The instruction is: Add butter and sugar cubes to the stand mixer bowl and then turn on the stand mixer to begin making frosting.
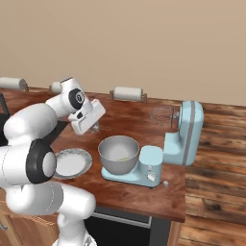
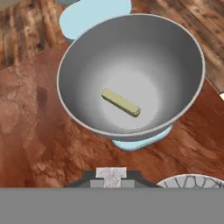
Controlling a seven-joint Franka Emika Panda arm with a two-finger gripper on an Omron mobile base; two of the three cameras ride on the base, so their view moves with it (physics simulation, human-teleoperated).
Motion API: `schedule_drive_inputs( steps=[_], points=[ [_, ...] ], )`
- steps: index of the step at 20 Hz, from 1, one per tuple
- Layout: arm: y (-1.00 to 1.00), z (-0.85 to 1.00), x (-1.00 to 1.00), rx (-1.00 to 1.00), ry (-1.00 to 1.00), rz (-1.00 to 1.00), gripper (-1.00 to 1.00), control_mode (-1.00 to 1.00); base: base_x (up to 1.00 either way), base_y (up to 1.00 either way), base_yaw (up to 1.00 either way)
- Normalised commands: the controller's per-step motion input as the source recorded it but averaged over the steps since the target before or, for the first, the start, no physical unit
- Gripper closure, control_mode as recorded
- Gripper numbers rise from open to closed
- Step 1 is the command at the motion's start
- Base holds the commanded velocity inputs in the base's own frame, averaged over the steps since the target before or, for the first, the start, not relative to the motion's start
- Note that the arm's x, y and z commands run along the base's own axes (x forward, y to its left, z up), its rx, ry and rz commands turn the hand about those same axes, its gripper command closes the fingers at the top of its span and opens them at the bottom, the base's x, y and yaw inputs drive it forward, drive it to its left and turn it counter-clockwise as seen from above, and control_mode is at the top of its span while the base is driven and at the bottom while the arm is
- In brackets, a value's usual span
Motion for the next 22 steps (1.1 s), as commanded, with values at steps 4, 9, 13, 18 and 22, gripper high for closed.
schedule_drive_inputs(
  steps=[4, 9, 13, 18, 22],
  points=[
    [-0.42, 0.2, -0.2, 0.0, 0.0, -0.1, 1.0, -1.0, 0.0, 0.0, 0.0],
    [-0.55, 0.01, -0.27, 0.0, 0.0, -0.04, 1.0, -1.0, 0.0, 0.0, 0.0],
    [-0.56, 0.0, -0.32, 0.0, 0.0, -0.01, 1.0, -1.0, 0.0, 0.0, 0.0],
    [-0.32, -0.13, -0.25, 0.0, 0.0, 0.0, 1.0, -1.0, 0.0, 0.0, 0.0],
    [-0.04, -0.17, -0.04, 0.0, 0.0, 0.0, 1.0, -1.0, 0.0, 0.0, 0.0]
  ],
)
